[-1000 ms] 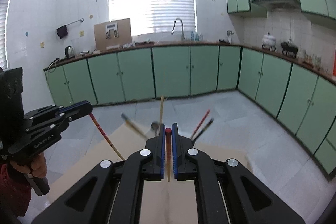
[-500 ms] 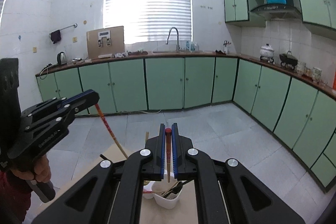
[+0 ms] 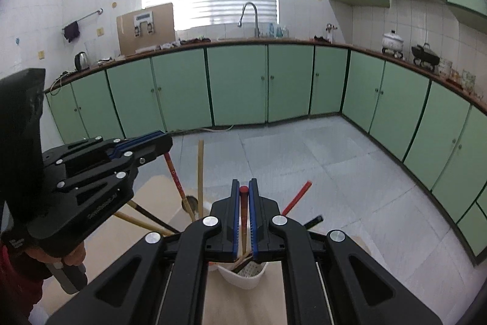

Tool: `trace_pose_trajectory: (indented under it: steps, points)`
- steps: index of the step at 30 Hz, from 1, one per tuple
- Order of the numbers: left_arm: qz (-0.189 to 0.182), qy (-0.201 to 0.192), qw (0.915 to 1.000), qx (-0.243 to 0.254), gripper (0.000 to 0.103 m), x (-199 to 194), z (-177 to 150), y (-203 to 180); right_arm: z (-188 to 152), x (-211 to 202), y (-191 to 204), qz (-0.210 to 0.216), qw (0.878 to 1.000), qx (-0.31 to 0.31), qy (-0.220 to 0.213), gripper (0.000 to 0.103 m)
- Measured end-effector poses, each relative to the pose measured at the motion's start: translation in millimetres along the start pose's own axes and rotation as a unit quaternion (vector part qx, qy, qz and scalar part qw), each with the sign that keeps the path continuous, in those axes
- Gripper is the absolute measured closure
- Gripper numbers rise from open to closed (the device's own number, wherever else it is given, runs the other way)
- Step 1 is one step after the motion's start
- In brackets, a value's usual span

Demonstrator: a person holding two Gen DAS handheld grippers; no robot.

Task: Organize utensils
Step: 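Lower both chopsticks into the white holder and open both tools, then pull both open tools back from the white holder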

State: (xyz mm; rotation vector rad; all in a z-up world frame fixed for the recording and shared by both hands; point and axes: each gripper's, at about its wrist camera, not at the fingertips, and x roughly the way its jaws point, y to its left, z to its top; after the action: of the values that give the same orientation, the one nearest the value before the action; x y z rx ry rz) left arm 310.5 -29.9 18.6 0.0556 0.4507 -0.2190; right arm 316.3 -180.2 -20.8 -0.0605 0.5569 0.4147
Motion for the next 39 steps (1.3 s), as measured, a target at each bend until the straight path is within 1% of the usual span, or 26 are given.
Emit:
trace_pose_trajectory:
  steps: [3,5,7,9,10,11,12,14,15,16,19,20,21,23,24,25,26,30,32,34,39]
  points:
    - [0.000,0.013,0.9999,-0.003,0.096,3,-8,5,-6,-1,-1,-0.004,1.000,0.000,0.004,0.096]
    - [0.002,0.016,0.9999,-0.002,0.090,2,-10,6,-8,-2,-3,-0.007,1.000,0.002,0.003,0.092]
    - [0.002,0.015,0.9999,-0.005,0.077,-2,-11,8,-8,-7,-5,-0.009,1.000,0.006,-0.002,0.090]
    - [0.003,0.009,0.9999,-0.009,0.072,-8,-11,10,-8,-14,-10,-0.015,1.000,0.009,-0.010,0.087]
    - [0.004,0.006,0.9999,-0.011,0.070,-13,-11,11,-8,-18,-11,-0.018,1.000,0.010,-0.015,0.082]
    - [0.006,0.002,0.9999,-0.014,0.064,-18,-11,13,-9,-22,-12,-0.021,1.000,0.013,-0.019,0.078]
    - [0.007,0.000,0.9998,-0.017,0.060,-21,-12,13,-10,-27,-13,-0.022,0.999,0.017,-0.023,0.076]
    - [0.011,-0.009,0.9997,-0.022,0.055,-33,-12,15,-12,-38,-16,-0.025,0.999,0.024,-0.033,0.071]
    - [0.014,-0.014,0.9995,-0.023,0.050,-40,-13,16,-13,-42,-15,-0.027,0.999,0.025,-0.036,0.069]
    - [0.016,-0.018,0.9994,-0.024,0.047,-45,-13,15,-15,-47,-16,-0.030,0.998,0.026,-0.040,0.065]
    - [0.023,-0.030,0.9989,-0.027,0.032,-64,-17,14,-24,-63,-16,-0.032,0.997,0.037,-0.053,0.056]
    - [0.026,-0.034,0.9987,-0.027,0.030,-71,-19,14,-29,-69,-16,-0.032,0.997,0.043,-0.057,0.052]
    - [0.029,-0.036,0.9985,-0.029,0.027,-78,-22,14,-32,-73,-15,-0.032,0.997,0.046,-0.060,0.050]
    - [0.033,-0.042,0.9981,-0.032,0.021,-90,-27,13,-40,-82,-13,-0.034,0.996,0.053,-0.066,0.041]
    - [0.035,-0.043,0.9979,-0.034,0.016,-96,-29,12,-44,-86,-12,-0.034,0.996,0.055,-0.068,0.039]
    - [0.036,-0.044,0.9977,-0.035,0.013,-101,-32,11,-49,-91,-11,-0.034,0.995,0.059,-0.070,0.034]
    - [0.037,-0.046,0.9976,-0.037,0.013,-106,-35,11,-53,-95,-9,-0.033,0.995,0.063,-0.071,0.029]
    - [0.040,-0.041,0.9977,-0.036,0.008,-126,-50,5,-70,-110,-2,-0.025,0.994,0.076,-0.076,0.019]
    - [0.041,-0.040,0.9977,-0.035,0.007,-134,-57,2,-78,-116,1,-0.019,0.993,0.086,-0.077,0.011]
    - [0.044,-0.037,0.9978,-0.035,0.006,-143,-65,-2,-83,-120,7,-0.012,0.993,0.090,-0.075,0.007]
    - [0.043,-0.027,0.9983,-0.028,0.006,-166,-81,-9,-98,-132,26,-0.018,0.994,0.077,-0.075,0.006]
